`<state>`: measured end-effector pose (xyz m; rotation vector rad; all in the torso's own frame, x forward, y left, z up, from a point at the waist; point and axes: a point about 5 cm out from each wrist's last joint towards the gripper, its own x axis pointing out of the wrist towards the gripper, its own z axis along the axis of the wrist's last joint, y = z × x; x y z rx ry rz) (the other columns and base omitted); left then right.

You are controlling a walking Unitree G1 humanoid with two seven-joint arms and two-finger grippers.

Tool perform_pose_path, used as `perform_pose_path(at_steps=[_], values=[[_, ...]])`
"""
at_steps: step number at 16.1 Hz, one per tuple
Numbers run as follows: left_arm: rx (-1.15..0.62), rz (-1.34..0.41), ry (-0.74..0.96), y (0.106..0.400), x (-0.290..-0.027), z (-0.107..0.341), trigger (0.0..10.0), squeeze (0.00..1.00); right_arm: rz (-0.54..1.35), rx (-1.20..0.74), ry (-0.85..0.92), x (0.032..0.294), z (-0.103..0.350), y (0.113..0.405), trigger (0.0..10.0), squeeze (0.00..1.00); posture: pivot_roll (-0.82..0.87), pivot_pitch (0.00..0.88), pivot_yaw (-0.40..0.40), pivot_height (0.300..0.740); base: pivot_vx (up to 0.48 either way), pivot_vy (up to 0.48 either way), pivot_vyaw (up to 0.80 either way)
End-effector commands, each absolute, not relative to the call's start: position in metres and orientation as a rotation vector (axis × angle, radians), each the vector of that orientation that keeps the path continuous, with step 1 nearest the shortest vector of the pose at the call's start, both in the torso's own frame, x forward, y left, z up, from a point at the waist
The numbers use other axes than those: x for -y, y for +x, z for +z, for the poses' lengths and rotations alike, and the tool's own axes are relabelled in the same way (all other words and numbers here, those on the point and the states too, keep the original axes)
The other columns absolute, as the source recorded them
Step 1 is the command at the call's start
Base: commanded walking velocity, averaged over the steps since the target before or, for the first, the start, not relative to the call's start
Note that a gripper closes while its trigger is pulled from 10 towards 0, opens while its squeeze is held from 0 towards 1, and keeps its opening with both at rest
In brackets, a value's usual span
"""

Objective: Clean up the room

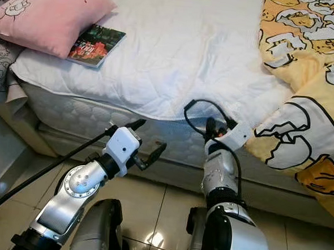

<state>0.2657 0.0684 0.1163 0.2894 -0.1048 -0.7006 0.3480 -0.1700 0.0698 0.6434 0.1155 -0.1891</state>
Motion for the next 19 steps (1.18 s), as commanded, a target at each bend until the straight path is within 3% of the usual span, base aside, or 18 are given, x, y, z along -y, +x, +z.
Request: perform_pose_path(at_steps=[1,4,5,6,19], values=[[0.116,-0.718,0.308,0.263,-0.068,0.117,10.0,0.0,-0.169,-0.073,0.63,0.165,0.08,0.353,10.0,1.0,0.0,0.053,0.08,0.595,0.0,0.0,0.0],[0.118,-0.722,0.312,0.263,-0.067,0.117,10.0,0.0,-0.162,-0.076,0.634,0.164,0.082,0.355,10.0,1.0,0.0,0.047,0.082,0.595,0.0,0.0,0.0],[0.12,-0.724,0.316,0.262,-0.067,0.117,10.0,0.0,-0.159,-0.084,0.637,0.163,0.082,0.356,10.0,0.91,0.0,0.044,0.082,0.595,0.0,0.0,0.0],[0.12,-0.726,0.319,0.262,-0.067,0.117,10.0,0.0,-0.163,-0.087,0.637,0.163,0.083,0.357,10.0,0.0,0.01,0.043,0.082,0.595,0.0,0.0,0.0],[0.121,-0.739,0.353,0.259,-0.069,0.115,10.0,0.0,-0.327,-0.112,0.69,0.189,0.081,0.358,10.0,0.0,0.02,0.07,0.087,0.595,0.0,0.0,0.0]])
